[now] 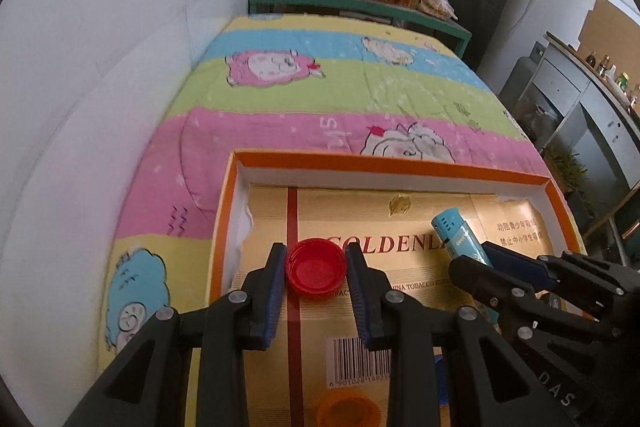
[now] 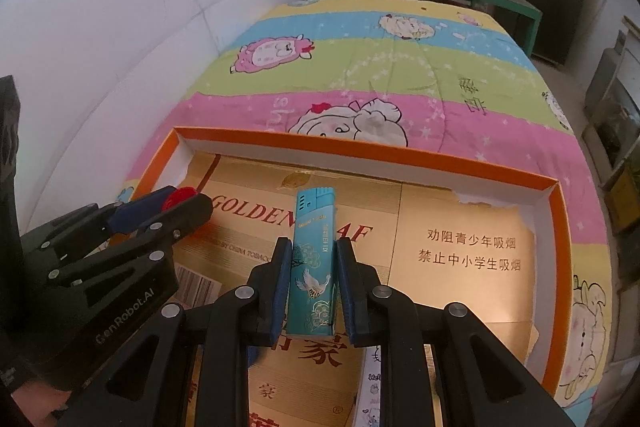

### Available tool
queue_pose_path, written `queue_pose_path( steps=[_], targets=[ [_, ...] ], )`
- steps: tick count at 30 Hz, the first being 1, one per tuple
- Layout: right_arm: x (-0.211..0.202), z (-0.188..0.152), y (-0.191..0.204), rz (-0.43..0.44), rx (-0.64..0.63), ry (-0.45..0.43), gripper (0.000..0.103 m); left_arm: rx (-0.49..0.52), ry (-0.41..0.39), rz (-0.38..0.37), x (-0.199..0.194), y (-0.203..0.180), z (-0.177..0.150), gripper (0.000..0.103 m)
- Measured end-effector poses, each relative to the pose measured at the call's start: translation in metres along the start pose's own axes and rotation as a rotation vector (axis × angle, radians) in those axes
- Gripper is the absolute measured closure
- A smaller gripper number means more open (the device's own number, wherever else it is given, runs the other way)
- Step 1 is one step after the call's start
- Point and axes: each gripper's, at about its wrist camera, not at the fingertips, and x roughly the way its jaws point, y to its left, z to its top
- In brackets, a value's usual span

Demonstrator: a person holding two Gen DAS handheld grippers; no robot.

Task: Organize rigid objects
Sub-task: 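Lower the red cap into the tray with the left tool while the right tool lowers the lighter, then open the left tool releasing the red cap while the right tool releases the lighter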

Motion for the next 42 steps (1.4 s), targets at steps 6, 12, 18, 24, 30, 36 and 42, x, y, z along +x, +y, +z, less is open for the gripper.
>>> queue_pose_path(
  steps=[6,12,18,24,30,36,42],
  targets=[
    [0.006,0.0,0.0,0.002,0.001,0.014,0.079,-0.006,0.014,-0.009,0.002,0.001,-0.001,0.073],
    [0.006,0.0,-0.002,-0.001,0.01,0.013,0.079,-0.004,0.014,-0.018,0.001,0.0,0.0,0.069],
    [0.001,-0.001,-0.004,-0.001,0.017,0.002,0.077,0.009,-0.001,-0.02,-0.006,-0.003,-0.002,0.048],
    [-0.008,-0.002,-0.002,-0.005,0.016,-0.016,0.077,0.026,-0.024,-0.016,-0.016,-0.005,-0.003,0.047],
    [-0.019,-0.006,-0.001,-0.008,0.016,-0.028,0.077,0.042,-0.044,-0.022,-0.029,-0.008,-0.006,0.047],
    [-0.029,-0.01,0.001,-0.01,0.017,-0.039,0.077,0.032,-0.066,-0.027,-0.044,-0.006,-0.011,0.047],
    [-0.039,-0.016,0.003,-0.014,0.018,-0.043,0.077,0.022,-0.091,-0.027,-0.059,-0.002,-0.016,0.047]
  ],
)
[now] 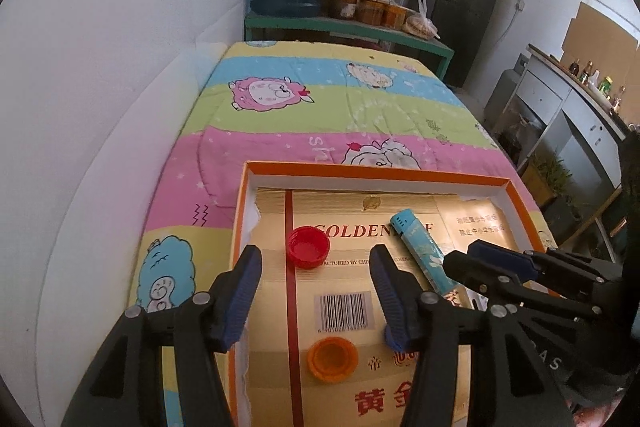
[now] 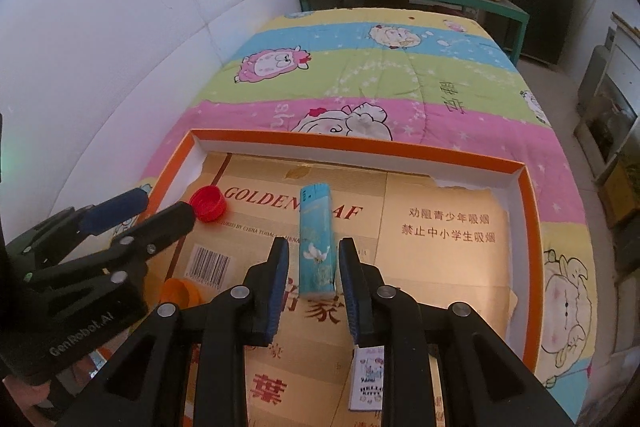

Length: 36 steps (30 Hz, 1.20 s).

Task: Organize rigid objects
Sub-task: 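Open the left tool releasing the red cap while the right tool releases the lighter, then withdraw both open tools from the tray toward the remaining items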

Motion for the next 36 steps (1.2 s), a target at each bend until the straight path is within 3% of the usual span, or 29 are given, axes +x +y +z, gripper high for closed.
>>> queue_pose_path(
  steps=[24,36],
  targets=[
    [-0.05,-0.031,0.007,-0.012,0.01,-0.044,0.077,0.022,-0.082,0.006,-0.06,-0.007,-0.026,0.047],
    [-0.091,-0.064,0.014,-0.057,0.019,-0.133,0.077,0.055,-0.111,-0.001,-0.09,-0.019,-0.046,0.047]
  ],
)
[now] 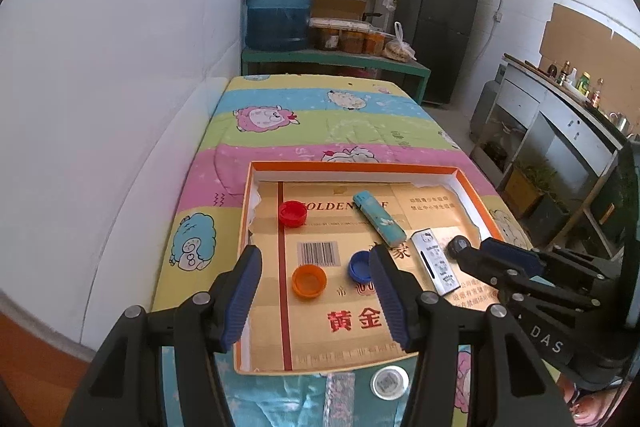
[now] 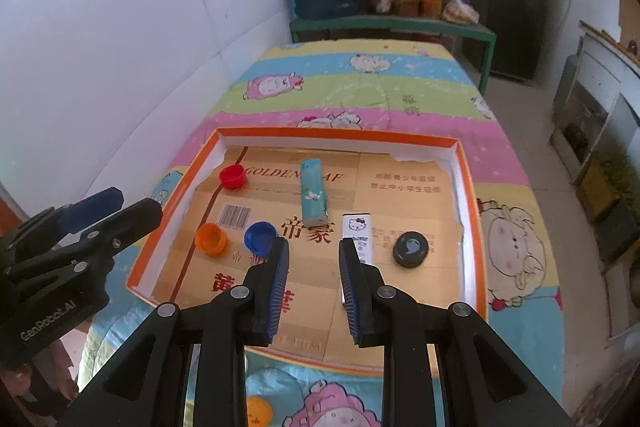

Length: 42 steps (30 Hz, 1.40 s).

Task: Organize rigid objects
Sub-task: 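Withdraw both open tools from the tray toward the remaining items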

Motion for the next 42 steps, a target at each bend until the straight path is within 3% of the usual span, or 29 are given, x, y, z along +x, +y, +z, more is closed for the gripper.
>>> queue_pose_path(
  steps=[29,42],
  targets=[
    [-0.067,-0.07,0.022,0.021,0.0,-0.077,0.077,0.007,-0.055,-0.019,-0.063,-0.005,-0.043,0.047],
    [-0.067,-0.108,0.006,0.015,0.02,-0.035,0.077,-0.001,-0.047,-0.023,-0.07,-0.001,-0.072,0.047]
  ],
)
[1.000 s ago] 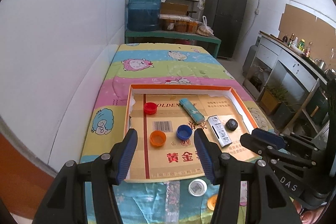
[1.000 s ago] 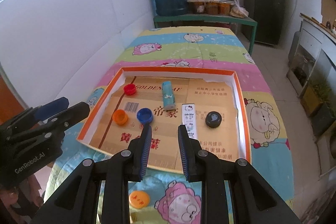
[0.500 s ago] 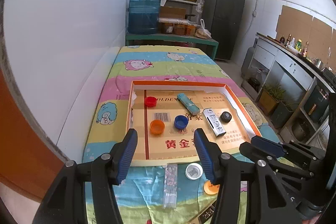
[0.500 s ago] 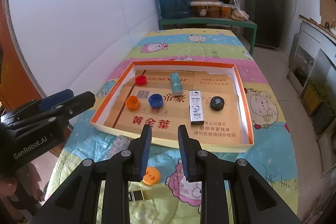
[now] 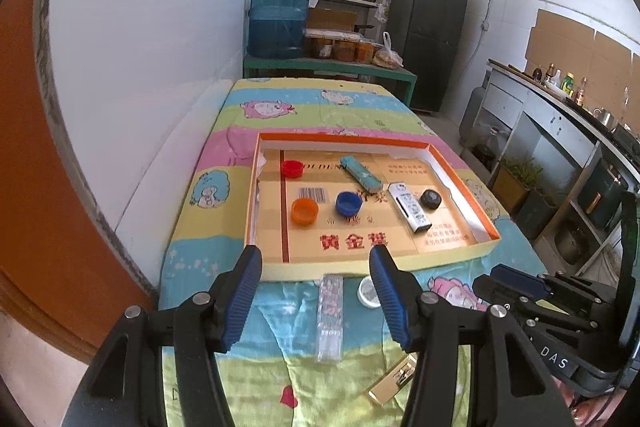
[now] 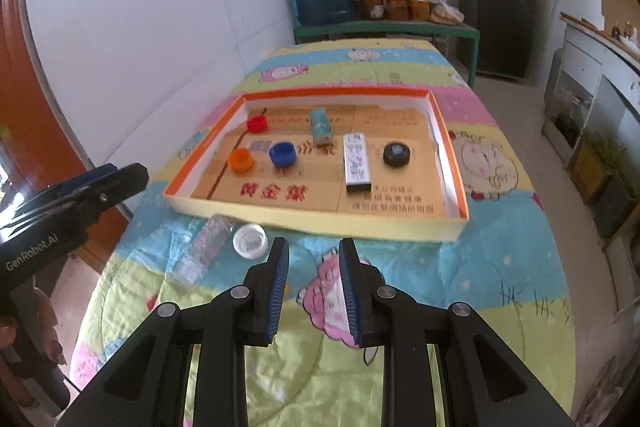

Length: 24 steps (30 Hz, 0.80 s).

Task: Organize rigid objects
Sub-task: 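Withdraw both open tools from the tray toward the remaining items, then grasp the clear plastic case with the left tool while the right tool grasps the orange cap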

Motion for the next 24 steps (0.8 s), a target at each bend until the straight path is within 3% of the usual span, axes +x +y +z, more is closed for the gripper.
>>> queue_pose_path(
  steps=[13,18,24],
  targets=[
    [0.02,-0.017,0.012,0.042,-0.019,0.069,0.076,-0.013,0.089,-0.022,0.022,0.001,-0.029,0.047],
    [0.032,-0.022,0.021,0.061,-0.04,0.105,0.07,-0.004,0.135,-0.014,0.038,0.002,-0.036,0.047],
    [0.045,-0.026,0.027,0.067,-0.059,0.135,0.069,0.026,0.182,-0.005,0.057,-0.001,-0.041,0.047]
  ],
)
